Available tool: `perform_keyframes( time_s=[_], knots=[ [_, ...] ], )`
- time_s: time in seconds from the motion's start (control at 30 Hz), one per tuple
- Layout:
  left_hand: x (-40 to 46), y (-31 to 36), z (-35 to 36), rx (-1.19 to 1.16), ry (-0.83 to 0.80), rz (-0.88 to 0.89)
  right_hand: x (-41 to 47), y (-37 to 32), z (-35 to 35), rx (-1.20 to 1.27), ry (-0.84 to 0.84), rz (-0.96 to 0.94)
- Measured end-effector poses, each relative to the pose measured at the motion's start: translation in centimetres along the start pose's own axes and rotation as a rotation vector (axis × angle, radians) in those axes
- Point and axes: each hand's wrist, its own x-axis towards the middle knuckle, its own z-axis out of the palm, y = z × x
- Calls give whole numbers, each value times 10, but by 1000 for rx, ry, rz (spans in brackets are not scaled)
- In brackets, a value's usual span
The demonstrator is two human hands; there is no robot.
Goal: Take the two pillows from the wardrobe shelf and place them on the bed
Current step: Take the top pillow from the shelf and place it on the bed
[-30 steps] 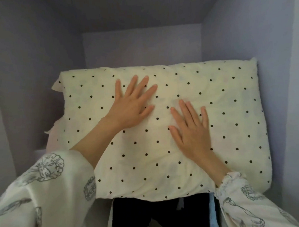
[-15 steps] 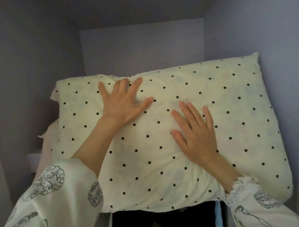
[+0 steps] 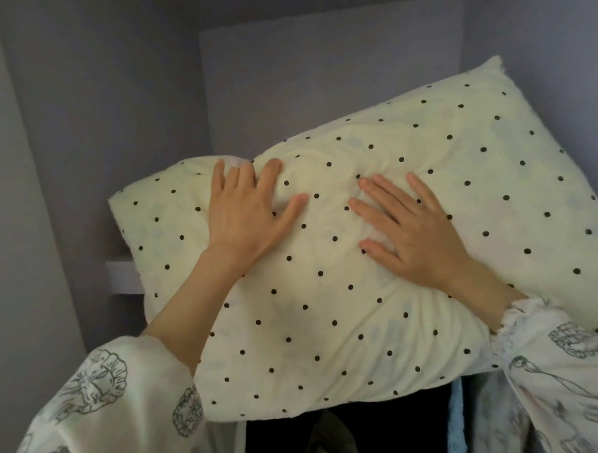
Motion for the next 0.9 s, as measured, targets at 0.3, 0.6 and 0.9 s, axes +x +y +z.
perform_keyframes(
  time_s=[0.3,0.6,0.9],
  knots=[
    [-105,-9,-3,-82,-38,-256,26,8,-3,-27,-229,-352],
    [-154,13,-2,-175,-182,-436,37,-35,6,-118,-151,239],
    [-65,16,-6,-157,-202,-22,21,-35,3,-32,-138,258]
  ],
)
